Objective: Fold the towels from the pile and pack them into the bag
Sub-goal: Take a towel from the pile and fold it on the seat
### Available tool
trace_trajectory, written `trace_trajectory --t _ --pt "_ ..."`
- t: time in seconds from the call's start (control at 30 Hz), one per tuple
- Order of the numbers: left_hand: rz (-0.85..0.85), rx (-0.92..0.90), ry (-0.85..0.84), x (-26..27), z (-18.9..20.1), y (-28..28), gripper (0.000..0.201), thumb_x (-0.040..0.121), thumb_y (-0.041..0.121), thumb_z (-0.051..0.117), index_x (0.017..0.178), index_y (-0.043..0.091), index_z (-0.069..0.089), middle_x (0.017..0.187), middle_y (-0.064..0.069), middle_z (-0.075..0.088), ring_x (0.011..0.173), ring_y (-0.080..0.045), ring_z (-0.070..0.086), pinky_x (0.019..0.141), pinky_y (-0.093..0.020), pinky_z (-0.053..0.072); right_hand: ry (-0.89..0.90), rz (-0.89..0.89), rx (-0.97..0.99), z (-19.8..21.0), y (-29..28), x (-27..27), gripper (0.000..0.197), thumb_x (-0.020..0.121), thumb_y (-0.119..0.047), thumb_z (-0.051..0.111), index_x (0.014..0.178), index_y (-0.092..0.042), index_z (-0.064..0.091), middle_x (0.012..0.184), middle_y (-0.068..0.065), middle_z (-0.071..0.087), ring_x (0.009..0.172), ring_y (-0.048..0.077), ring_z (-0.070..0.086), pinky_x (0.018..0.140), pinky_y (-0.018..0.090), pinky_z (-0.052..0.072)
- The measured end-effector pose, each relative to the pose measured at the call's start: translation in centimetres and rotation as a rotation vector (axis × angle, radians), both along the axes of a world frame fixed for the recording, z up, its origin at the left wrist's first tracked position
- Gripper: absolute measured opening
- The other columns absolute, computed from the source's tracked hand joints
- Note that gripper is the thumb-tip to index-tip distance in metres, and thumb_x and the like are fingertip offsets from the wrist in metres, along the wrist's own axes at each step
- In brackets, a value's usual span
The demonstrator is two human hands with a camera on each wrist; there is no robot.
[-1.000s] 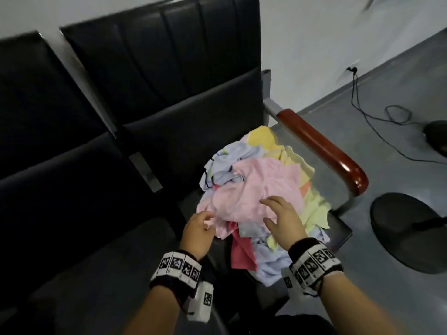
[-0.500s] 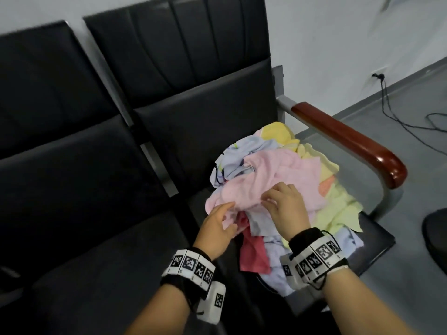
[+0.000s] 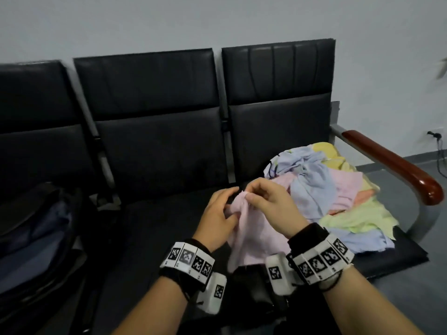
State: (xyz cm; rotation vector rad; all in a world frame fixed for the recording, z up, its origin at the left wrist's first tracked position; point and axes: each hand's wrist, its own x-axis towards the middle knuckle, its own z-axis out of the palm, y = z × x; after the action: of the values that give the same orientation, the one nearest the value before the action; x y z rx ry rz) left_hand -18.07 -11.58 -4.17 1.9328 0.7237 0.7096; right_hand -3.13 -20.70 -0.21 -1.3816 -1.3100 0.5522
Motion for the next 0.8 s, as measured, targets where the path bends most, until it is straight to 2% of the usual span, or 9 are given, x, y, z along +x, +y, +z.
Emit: trace_trajectory --t 0.1,0.17,0.2,0.3,0.47,0.6,0.63,0.7,0.8 --pt "0.099 0.026 0.073 -5.5 0.9 -0.5 0.017 0.090 0.019 0.066 0.101 0.031 0.070 0.103 0.013 0.065 0.093 -0.001 0.063 0.087 -0.031 0.056 0.004 0.086 -0.025 0.3 0.6 -4.2 0.014 0.091 -0.009 0.061 0.084 -0.020 0.062 0.078 -0.008 0.064 0.075 0.007 0.059 0.069 0.023 0.048" --pt "0.123 0.005 0.108 -8.8 1.5 -0.8 0.008 0.091 0.028 0.064 0.087 0.033 0.069 0.084 0.010 0.070 0.078 -0.004 0.065 0.074 -0.034 0.058 0.004 0.128 -0.035 0.6 0.8 -6.7 0.009 0.091 -0.015 0.060 0.085 -0.022 0.062 0.078 -0.006 0.064 0.074 0.009 0.059 0.065 0.025 0.050" --pt "0.135 0.013 0.119 -10.4 1.8 -0.9 0.008 0.091 0.030 0.063 0.085 0.034 0.068 0.081 0.011 0.070 0.074 -0.002 0.065 0.068 -0.031 0.056 0.004 0.140 -0.030 0.8 0.9 -7.8 0.008 0.090 -0.018 0.060 0.085 -0.024 0.062 0.079 -0.006 0.064 0.074 0.010 0.060 0.064 0.026 0.051" --pt "0.198 0.084 0.158 -14.5 3.0 -1.1 0.015 0.093 0.026 0.058 0.086 0.037 0.066 0.081 0.017 0.069 0.075 0.002 0.064 0.066 -0.021 0.047 -0.020 0.153 -0.014 1.4 0.7 -10.4 0.009 0.091 -0.024 0.057 0.085 -0.029 0.060 0.082 -0.005 0.066 0.074 0.013 0.063 0.063 0.027 0.052" --pt "0.279 0.280 0.238 -18.9 5.3 -0.4 0.024 0.102 0.028 0.048 0.095 0.027 0.071 0.088 0.011 0.070 0.085 -0.009 0.065 0.080 -0.033 0.052 -0.029 0.147 -0.021 2.3 1.4 -12.8 0.014 0.096 -0.022 0.051 0.085 -0.029 0.057 0.074 0.003 0.067 0.066 0.022 0.066 0.053 0.026 0.047" --pt "0.383 0.510 0.369 -19.7 6.9 0.5 0.034 0.103 0.039 0.038 0.102 0.029 0.070 0.093 0.011 0.063 0.087 -0.013 0.061 0.078 -0.039 0.053 -0.018 0.117 -0.016 1.9 3.1 -13.0 0.022 0.099 -0.015 0.049 0.084 -0.031 0.054 0.065 0.007 0.066 0.055 0.026 0.068 0.045 0.024 0.043" --pt "0.392 0.502 0.358 -19.6 7.1 0.8 0.034 0.103 0.039 0.038 0.098 0.028 0.070 0.090 0.010 0.064 0.084 -0.014 0.062 0.076 -0.039 0.053 -0.034 0.092 -0.001 1.9 3.7 -12.9 0.022 0.099 -0.014 0.051 0.084 -0.031 0.055 0.065 0.007 0.066 0.054 0.025 0.067 0.045 0.024 0.044" --pt "0.355 0.334 0.223 -19.3 7.3 1.6 0.030 0.103 0.033 0.045 0.090 0.023 0.070 0.082 0.006 0.068 0.079 -0.015 0.065 0.073 -0.037 0.054 -0.063 0.022 0.023 1.6 4.8 -12.8 0.020 0.096 -0.014 0.057 0.085 -0.031 0.057 0.071 0.003 0.066 0.057 0.020 0.066 0.049 0.025 0.048" --pt "0.347 0.055 -0.002 -18.9 7.5 2.4 0.028 0.103 0.019 0.051 0.091 0.009 0.073 0.087 -0.015 0.071 0.076 -0.023 0.065 0.072 -0.039 0.051 -0.051 -0.004 0.005 1.2 5.6 -13.6 0.026 0.091 -0.014 0.063 0.103 -0.036 0.060 0.098 -0.008 0.066 0.077 0.011 0.069 0.069 0.028 0.058"
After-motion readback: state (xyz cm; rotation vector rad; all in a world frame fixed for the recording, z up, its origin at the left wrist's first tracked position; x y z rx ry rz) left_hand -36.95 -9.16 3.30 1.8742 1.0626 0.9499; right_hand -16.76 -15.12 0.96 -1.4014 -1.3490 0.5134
